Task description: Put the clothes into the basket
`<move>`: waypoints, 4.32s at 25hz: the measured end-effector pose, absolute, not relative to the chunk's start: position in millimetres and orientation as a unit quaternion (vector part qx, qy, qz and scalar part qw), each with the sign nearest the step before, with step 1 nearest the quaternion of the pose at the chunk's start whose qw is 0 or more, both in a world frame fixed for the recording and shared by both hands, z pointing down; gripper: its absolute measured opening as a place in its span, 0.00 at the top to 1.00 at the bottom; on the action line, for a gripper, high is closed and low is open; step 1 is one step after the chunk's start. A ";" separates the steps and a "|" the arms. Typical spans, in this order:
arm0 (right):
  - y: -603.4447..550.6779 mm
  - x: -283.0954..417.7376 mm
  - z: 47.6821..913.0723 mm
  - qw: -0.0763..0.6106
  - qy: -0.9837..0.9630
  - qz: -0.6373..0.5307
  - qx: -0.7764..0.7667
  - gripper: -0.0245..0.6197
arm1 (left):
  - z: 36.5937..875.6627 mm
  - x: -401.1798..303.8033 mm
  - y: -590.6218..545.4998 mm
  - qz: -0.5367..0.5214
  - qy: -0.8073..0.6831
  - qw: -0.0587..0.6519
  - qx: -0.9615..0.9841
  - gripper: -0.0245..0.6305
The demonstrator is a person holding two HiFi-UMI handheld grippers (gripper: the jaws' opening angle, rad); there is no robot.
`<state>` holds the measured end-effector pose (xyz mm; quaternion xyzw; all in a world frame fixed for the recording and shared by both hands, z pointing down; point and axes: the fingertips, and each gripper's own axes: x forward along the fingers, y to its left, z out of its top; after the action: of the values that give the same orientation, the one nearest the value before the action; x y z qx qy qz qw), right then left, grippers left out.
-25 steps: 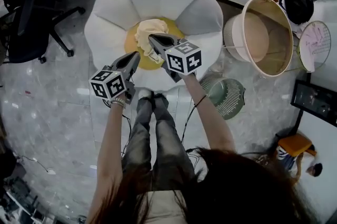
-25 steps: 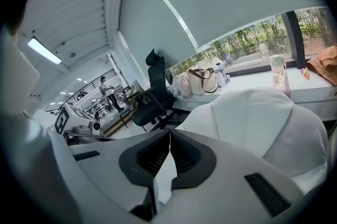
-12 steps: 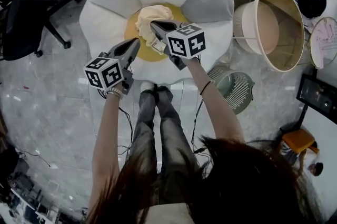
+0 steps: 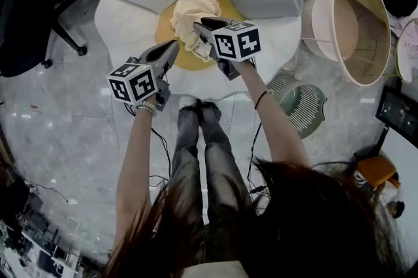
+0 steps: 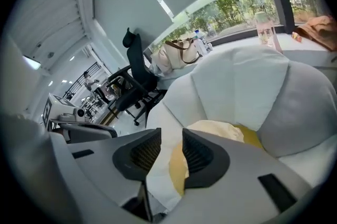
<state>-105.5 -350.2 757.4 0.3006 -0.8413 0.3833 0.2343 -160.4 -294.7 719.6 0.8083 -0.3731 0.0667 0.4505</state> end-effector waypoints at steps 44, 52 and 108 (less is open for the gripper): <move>-397.5 -114.8 1011.6 0.349 -0.797 0.407 0.276 0.56 | 923.6 -166.8 -334.3 0.083 -0.357 0.442 0.819 0.95; -401.3 -118.6 1038.1 0.418 -0.782 0.368 0.280 0.57 | 941.2 -163.0 -336.7 0.082 -0.355 0.443 0.819 0.95; -354.9 -106.7 751.4 0.309 -0.809 0.381 0.324 0.89 | 702.6 -164.0 -288.2 0.053 -0.360 0.453 0.814 0.95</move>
<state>-106.7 -354.9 751.4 0.3245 -0.8089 0.3806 0.3090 -164.0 -288.2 702.6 0.8138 -0.3599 0.0529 0.4532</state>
